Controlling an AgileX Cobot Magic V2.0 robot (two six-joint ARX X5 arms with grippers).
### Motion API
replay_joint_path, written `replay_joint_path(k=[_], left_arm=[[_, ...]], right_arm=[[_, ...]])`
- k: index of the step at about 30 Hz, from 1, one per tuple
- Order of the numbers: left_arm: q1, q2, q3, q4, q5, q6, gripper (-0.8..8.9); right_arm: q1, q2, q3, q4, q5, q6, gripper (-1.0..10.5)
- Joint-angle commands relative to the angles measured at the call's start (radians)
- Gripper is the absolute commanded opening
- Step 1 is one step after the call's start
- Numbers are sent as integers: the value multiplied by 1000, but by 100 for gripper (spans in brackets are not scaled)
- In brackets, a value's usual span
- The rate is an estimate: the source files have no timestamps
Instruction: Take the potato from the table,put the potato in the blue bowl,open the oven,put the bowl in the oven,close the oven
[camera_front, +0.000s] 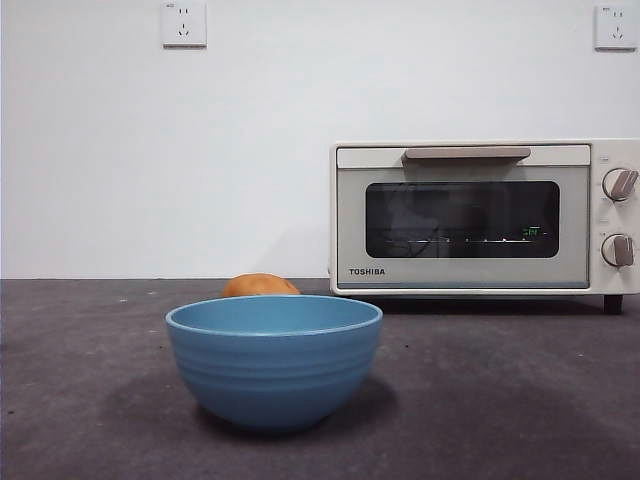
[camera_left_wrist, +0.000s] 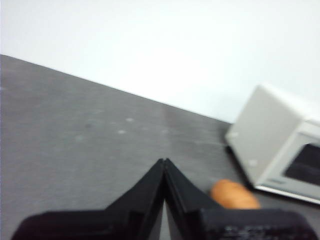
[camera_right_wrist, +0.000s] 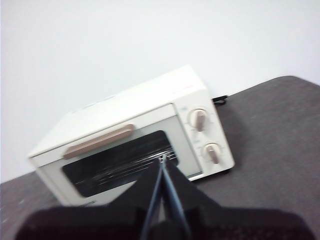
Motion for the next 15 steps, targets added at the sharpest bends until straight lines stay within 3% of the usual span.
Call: replay_joint_path(k=[1,5,8,10,15], left_arm=[[2,54,92,-28,56,-58,-5],[2,168,243,-91,142,-123,-6],[2,261,362,-153,204,-123,-5],[2,320,441,-205,245,-117,-4],[2,464,637,-372,320,-84,-4]], right_arm=[[0,81,130,-95,-26,-41,-8],[0,243,342,-299,-3,-202,-8],[0,370,491,-433,15,-298,-7],[0,437,568,-475,11,-304,-2],[0,573,698,-498,-37,-239,-2]])
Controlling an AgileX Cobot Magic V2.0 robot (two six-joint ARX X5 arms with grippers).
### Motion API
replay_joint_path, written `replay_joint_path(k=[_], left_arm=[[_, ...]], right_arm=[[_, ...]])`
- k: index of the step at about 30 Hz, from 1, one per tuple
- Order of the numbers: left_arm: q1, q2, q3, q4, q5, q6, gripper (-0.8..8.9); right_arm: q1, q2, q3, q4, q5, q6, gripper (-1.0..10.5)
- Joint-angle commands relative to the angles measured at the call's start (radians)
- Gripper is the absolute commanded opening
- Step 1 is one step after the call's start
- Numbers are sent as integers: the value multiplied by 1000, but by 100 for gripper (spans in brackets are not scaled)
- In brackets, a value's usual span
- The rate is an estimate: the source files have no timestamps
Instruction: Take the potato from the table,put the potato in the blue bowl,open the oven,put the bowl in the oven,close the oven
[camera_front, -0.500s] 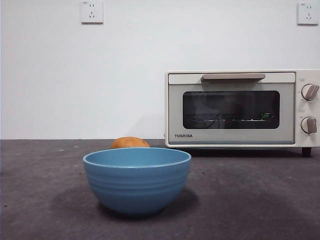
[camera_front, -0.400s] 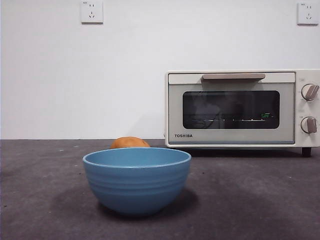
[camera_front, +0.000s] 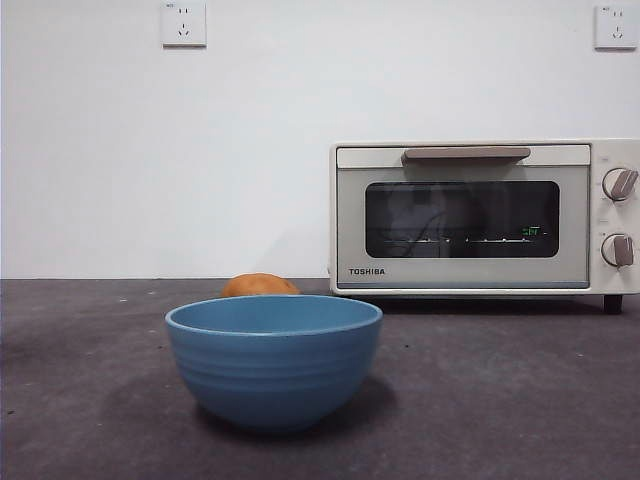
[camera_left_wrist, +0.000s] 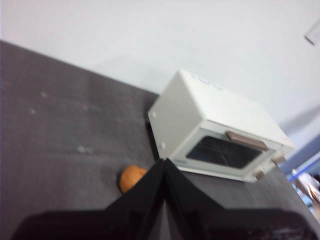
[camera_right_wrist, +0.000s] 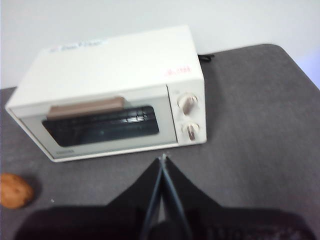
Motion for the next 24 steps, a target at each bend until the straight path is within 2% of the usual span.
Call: replay_joint_path(k=[1,3,6,8,11,16,21,24], left_arm=[[2,68,94,-83,31,29,-4],[2,115,156,-148,60,55,-4],[2,167,221,-226,147,158,-4],[2,193,251,-279,194,210,-4],[2,217,274,-359,213,256,-4],[2,247,275,-446,213,291,-4],[1,257,275,-507,213,345,-4],[2,257,275,-535,213,371,-4]], right_arm=[[0,58,49,-13,-60,24,-2],[1,119,92,-20,-177,-13,-2],[10,222,168,-40,-348,-26,-4],[46,298,225,-55,-404,-23,-3],[153,402,315,-77,-377,-22,-3],[381,576,461,-87,-254,-24,1],[591,773,624,-124,-132,-74,2],[669,890,730,-185,-89,-135,2]])
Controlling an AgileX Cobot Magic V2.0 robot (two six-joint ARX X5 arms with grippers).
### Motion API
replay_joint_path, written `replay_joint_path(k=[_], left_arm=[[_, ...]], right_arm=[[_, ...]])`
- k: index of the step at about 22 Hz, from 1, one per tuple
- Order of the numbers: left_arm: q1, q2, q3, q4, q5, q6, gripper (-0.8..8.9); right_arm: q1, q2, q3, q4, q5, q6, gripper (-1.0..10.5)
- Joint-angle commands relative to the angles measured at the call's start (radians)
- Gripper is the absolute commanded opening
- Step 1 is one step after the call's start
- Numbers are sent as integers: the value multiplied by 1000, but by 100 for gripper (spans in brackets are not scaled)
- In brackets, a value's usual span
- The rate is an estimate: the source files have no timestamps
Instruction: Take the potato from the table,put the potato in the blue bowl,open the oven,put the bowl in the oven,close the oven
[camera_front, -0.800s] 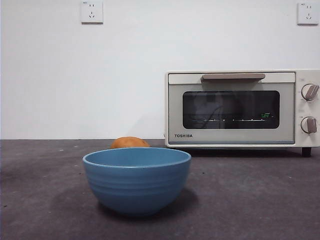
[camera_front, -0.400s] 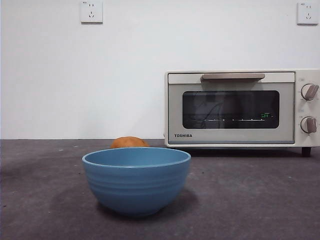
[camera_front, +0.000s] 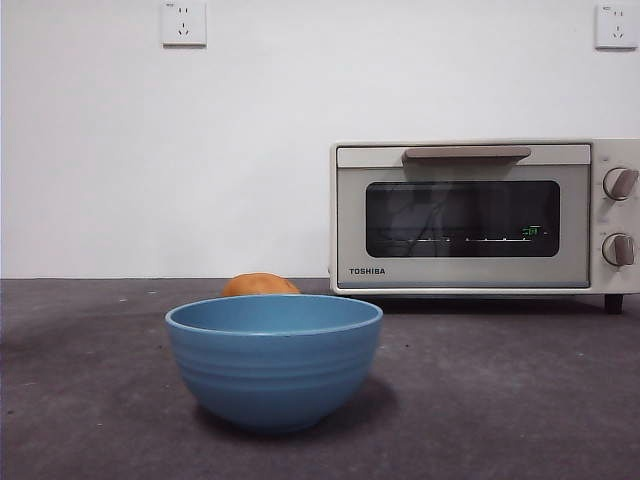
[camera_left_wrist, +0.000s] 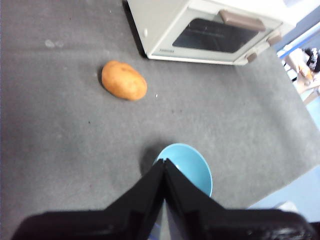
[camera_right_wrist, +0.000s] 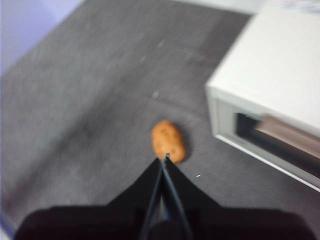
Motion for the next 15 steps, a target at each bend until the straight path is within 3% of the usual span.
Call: replay_joint_path(k=[1,10,15], left_arm=[[2,-4,3,-20,4,51,-4],[2,-3,3,-42,4,98,-4],[2,-3,3,-76,3,188,-4]], right_arm=[[58,103,90,-52,35,-83,2],[188,396,327,-130,190,-182,43],[221,558,345,-74,224,-198,524]])
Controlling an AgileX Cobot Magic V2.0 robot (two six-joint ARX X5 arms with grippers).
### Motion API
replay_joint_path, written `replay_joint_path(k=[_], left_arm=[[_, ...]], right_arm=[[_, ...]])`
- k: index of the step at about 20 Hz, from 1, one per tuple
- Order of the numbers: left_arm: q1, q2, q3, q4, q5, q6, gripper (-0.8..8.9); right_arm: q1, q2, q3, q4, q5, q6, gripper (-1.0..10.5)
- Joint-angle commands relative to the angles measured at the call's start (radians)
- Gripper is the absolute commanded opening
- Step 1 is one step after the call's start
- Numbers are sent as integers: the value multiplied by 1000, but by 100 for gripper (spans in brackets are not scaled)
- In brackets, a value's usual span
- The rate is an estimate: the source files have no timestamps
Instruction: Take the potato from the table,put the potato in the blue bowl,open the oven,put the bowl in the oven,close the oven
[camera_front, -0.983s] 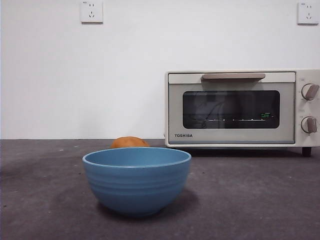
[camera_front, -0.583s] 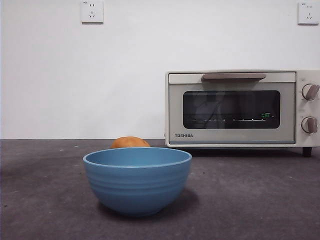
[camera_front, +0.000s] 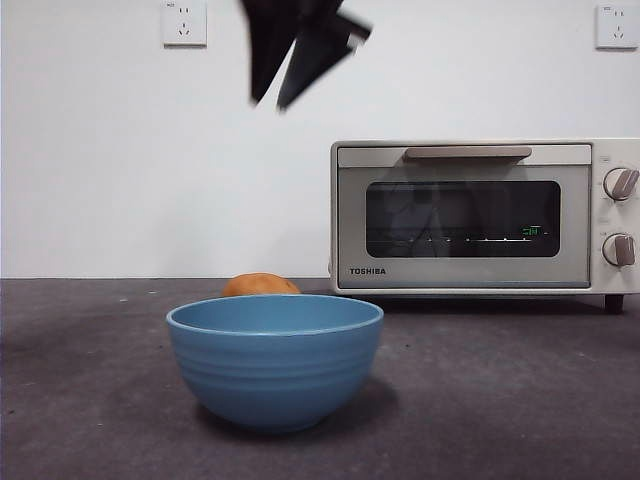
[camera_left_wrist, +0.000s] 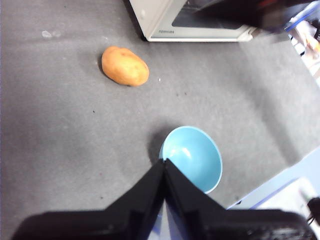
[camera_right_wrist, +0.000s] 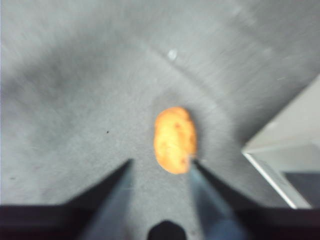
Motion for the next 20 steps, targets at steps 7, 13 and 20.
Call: replay_joint_path(k=[7,13,20], left_arm=[[-41,6,2,-28,4,90,-4],[-118,12,1,-40,-3,95,-4],[-124,14,0,-52,-4,98,-4]], right_arm=[[7,197,1,89,44,-33,609],[7,255,1,182,42,-60,707],[4,319,0,225,19,-62,706]])
